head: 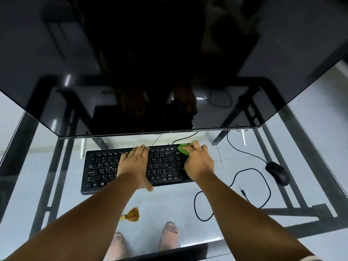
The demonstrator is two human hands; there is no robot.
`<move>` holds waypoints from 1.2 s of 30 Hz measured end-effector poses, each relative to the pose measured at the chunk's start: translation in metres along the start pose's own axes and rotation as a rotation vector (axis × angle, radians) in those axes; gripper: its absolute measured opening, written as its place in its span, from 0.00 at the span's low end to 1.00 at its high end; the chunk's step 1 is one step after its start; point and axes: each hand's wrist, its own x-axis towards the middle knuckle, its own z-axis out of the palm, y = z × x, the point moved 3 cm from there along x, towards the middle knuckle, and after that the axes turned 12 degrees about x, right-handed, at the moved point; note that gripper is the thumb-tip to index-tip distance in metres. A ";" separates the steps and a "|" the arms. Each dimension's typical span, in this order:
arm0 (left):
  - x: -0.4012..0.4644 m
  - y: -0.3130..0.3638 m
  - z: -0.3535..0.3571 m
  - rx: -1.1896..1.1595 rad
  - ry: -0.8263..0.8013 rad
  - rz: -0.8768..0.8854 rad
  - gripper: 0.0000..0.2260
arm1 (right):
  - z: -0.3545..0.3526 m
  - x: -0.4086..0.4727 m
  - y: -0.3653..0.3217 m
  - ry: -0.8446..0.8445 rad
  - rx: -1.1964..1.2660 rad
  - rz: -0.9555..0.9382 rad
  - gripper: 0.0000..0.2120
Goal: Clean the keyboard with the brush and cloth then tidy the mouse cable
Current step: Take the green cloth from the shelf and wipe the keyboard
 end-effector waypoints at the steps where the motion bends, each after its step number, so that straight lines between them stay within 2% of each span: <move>1: 0.000 0.000 0.000 0.000 0.000 0.001 0.62 | -0.005 -0.001 0.009 0.033 0.006 0.056 0.30; 3: 0.001 0.000 0.000 -0.002 0.002 -0.003 0.62 | -0.011 0.000 0.019 0.088 0.022 0.154 0.29; 5: 0.001 0.000 0.000 -0.005 0.001 -0.002 0.62 | -0.010 0.002 0.012 0.102 0.028 0.163 0.29; 9: 0.000 -0.001 0.000 -0.011 0.005 -0.003 0.63 | 0.008 0.000 -0.015 -0.003 0.025 -0.026 0.30; 11: 0.000 -0.001 0.000 -0.012 0.009 -0.005 0.62 | 0.006 0.001 -0.010 -0.024 0.011 -0.054 0.29; 16: 0.000 -0.002 0.002 -0.021 0.009 -0.007 0.62 | -0.009 0.005 0.020 0.093 0.058 0.141 0.29; 19: 0.001 -0.002 0.002 -0.017 0.005 -0.003 0.62 | -0.002 0.014 0.006 0.062 0.071 0.173 0.31; 23: 0.001 -0.003 0.005 -0.034 0.010 -0.009 0.63 | 0.013 0.020 -0.028 -0.099 0.066 -0.037 0.33; 26: 0.001 -0.005 0.009 -0.047 0.012 -0.010 0.63 | 0.012 0.015 -0.017 -0.101 0.038 -0.143 0.31; 29: 0.001 -0.005 0.011 -0.039 0.008 -0.005 0.63 | -0.003 0.011 0.016 0.028 0.067 -0.001 0.31; 32: 0.000 -0.006 0.012 -0.034 0.009 -0.003 0.63 | -0.008 0.010 0.026 0.076 0.095 0.160 0.33; 34: -0.001 -0.008 0.014 -0.036 0.005 -0.018 0.64 | -0.002 0.006 0.009 0.057 0.062 0.104 0.35; 36: -0.003 -0.010 0.014 -0.054 0.000 -0.045 0.65 | 0.010 -0.001 -0.012 0.004 0.045 -0.064 0.34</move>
